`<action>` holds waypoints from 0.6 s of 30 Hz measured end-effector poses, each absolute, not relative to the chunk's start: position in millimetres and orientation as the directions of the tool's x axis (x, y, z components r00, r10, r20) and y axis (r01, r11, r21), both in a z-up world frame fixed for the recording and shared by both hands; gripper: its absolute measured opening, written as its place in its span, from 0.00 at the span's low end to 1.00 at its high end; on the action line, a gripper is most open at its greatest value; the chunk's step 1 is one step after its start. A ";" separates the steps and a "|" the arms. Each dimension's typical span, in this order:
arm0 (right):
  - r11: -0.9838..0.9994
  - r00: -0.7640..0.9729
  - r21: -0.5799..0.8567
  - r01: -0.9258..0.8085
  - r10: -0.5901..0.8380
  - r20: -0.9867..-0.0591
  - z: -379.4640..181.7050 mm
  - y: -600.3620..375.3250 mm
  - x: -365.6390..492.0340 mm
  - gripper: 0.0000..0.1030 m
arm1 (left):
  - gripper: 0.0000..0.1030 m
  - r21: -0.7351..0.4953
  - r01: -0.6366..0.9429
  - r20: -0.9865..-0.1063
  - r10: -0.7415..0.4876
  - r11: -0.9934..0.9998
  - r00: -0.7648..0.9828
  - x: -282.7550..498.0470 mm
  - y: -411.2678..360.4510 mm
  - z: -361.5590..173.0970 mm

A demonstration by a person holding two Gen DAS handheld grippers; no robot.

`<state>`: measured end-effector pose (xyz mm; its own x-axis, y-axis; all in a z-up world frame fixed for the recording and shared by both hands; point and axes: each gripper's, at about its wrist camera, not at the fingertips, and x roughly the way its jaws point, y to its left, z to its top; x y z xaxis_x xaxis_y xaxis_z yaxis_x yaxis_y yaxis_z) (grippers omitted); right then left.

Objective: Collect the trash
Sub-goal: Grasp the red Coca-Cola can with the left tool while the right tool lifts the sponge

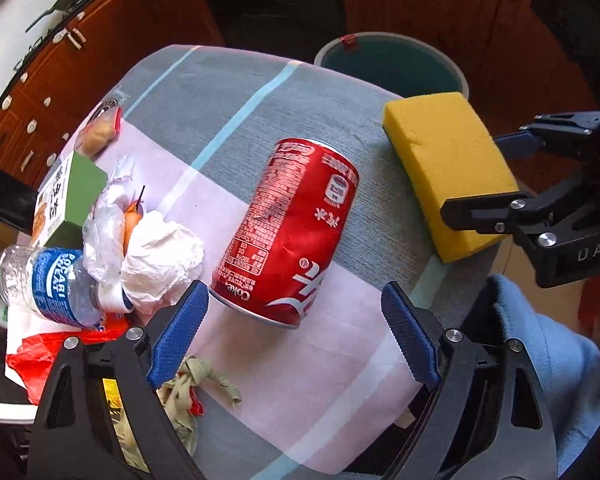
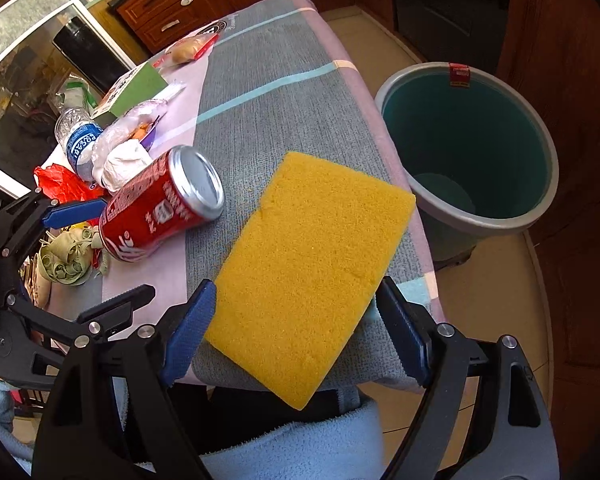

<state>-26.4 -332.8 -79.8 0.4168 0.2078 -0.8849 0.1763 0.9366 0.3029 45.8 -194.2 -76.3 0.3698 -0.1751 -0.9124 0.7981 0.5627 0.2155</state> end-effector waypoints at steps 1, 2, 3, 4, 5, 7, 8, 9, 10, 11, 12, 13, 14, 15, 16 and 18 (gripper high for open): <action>0.937 0.415 0.301 0.177 0.206 -0.886 -80.4 -333.6 -27.3 0.76 | 0.86 0.237 0.799 -0.910 -0.161 0.553 0.382 48.7 -195.0 -77.0; 0.937 0.412 0.300 0.178 0.206 -0.888 -81.4 -334.0 -27.8 0.76 | 0.86 0.246 0.803 -0.910 -0.155 0.542 0.384 52.3 -195.3 -77.4; 0.936 0.410 0.302 0.180 0.208 -0.888 -82.7 -334.3 -28.6 0.76 | 0.86 0.252 0.809 -0.910 -0.153 0.532 0.384 56.2 -195.9 -77.8; 0.935 0.408 0.304 0.184 0.209 -0.889 -84.1 -334.6 -29.0 0.76 | 0.87 0.262 0.812 -0.908 -0.152 0.521 0.390 58.5 -197.1 -78.1; 0.933 0.408 0.308 0.187 0.212 -0.888 -85.1 -335.0 -29.2 0.76 | 0.87 0.270 0.816 -0.906 -0.151 0.511 0.395 60.1 -198.5 -79.0; 0.930 0.410 0.314 0.191 0.215 -0.887 -85.2 -335.9 -28.3 0.76 | 0.87 0.274 0.825 -0.909 -0.148 0.494 0.391 62.6 -202.9 -83.0; 0.930 0.410 0.314 0.192 0.215 -0.886 -85.0 -336.0 -27.8 0.76 | 0.87 0.272 0.829 -0.911 -0.146 0.489 0.386 63.7 -205.0 -85.7; 0.930 0.409 0.313 0.191 0.214 -0.887 -84.8 -336.0 -27.0 0.76 | 0.87 0.270 0.831 -0.914 -0.143 0.486 0.380 64.9 -206.6 -88.8; 0.930 0.407 0.313 0.191 0.215 -0.888 -84.7 -336.3 -26.2 0.76 | 0.87 0.265 0.833 -0.917 -0.141 0.485 0.374 66.2 -208.1 -91.8; 0.930 0.405 0.313 0.191 0.216 -0.889 -84.8 -336.6 -25.4 0.76 | 0.87 0.255 0.836 -0.920 -0.142 0.486 0.364 67.5 -209.1 -94.2; 0.930 0.401 0.314 0.191 0.218 -0.890 -85.1 -337.0 -24.3 0.76 | 0.87 0.245 0.838 -0.923 -0.146 0.487 0.356 67.6 -210.1 -95.7; 0.930 0.398 0.314 0.190 0.220 -0.891 -85.4 -336.9 -23.4 0.76 | 0.87 0.234 0.840 -0.925 -0.154 0.490 0.348 68.8 -210.9 -96.7; 0.930 0.396 0.315 0.190 0.221 -0.891 -85.6 -337.0 -22.4 0.76 | 0.85 0.222 0.841 -0.926 -0.164 0.493 0.340 69.7 -211.6 -96.8; 0.930 0.393 0.316 0.189 0.223 -0.892 -85.7 -337.1 -21.1 0.76 | 0.80 0.212 0.839 -0.925 -0.174 0.501 0.337 70.7 -212.0 -96.2; 0.930 0.391 0.316 0.189 0.223 -0.893 -85.6 -337.3 -20.0 0.76 | 0.63 0.201 0.834 -0.925 -0.180 0.513 0.334 73.2 -211.7 -95.6; 0.929 0.388 0.317 0.189 0.226 -0.894 -86.0 -338.0 -17.4 0.76 | 0.57 0.138 0.823 -0.934 -0.204 0.551 0.293 80.4 -209.5 -93.7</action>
<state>-17.4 -338.0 -86.0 0.3880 0.2260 -0.8935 0.1892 0.9293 0.3172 80.4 -209.5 -93.7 0.2925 -0.2035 -0.9344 0.8230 0.5511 0.1377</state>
